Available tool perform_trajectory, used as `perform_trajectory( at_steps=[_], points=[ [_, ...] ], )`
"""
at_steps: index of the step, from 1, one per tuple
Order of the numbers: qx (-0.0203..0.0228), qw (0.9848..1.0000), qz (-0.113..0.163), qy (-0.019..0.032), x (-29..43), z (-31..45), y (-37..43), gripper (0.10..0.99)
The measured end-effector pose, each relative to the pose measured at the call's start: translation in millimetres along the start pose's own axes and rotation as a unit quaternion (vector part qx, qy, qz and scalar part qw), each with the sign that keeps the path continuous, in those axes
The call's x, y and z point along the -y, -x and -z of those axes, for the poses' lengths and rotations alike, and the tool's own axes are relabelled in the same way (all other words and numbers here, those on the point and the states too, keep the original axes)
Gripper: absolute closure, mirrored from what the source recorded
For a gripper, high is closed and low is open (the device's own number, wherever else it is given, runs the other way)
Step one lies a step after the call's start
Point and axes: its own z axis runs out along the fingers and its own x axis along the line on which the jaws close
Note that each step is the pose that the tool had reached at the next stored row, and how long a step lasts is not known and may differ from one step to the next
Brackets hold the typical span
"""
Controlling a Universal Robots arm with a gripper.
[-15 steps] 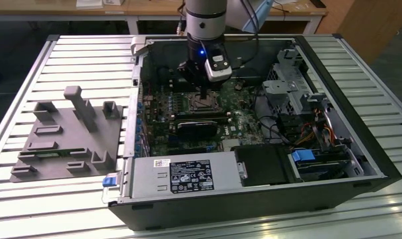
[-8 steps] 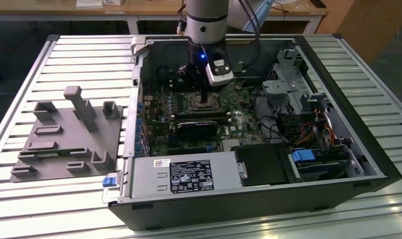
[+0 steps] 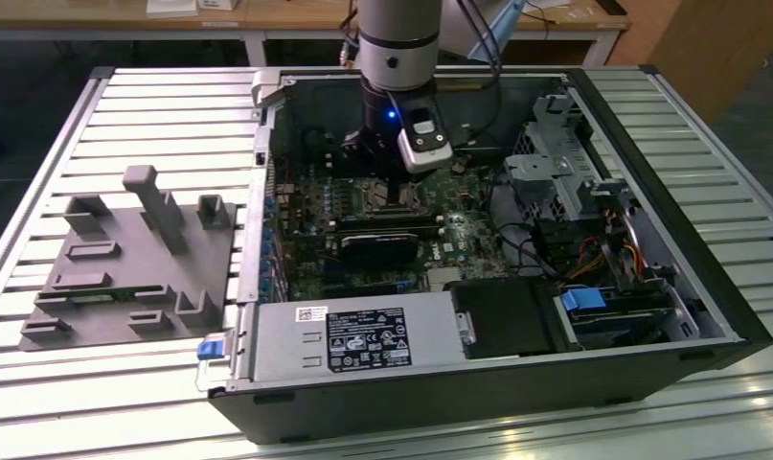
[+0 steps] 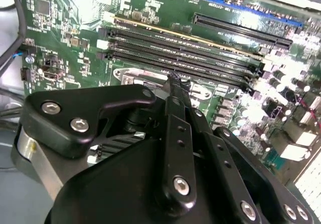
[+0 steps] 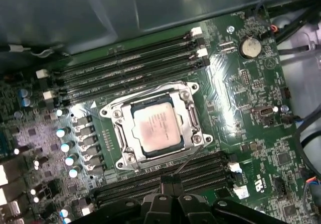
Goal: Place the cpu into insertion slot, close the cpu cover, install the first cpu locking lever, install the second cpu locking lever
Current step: 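Install the second cpu locking lever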
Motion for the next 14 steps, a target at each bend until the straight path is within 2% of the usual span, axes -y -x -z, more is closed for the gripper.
perform_trajectory(
  at_steps=[4,8,11,14],
  points=[
    [0.0005,0.9998,0.022,0.0010,1.0,-0.6,-0.8,0.984],
    [0.0006,0.9995,0.031,0.0026,4.7,-1.8,-3.7,0.984],
    [-0.0007,0.9993,0.035,0.0078,7.2,-3.1,-5.6,0.984],
    [-0.0028,0.9990,0.042,0.0171,9.2,-4.9,-8.0,0.984]
  ],
)
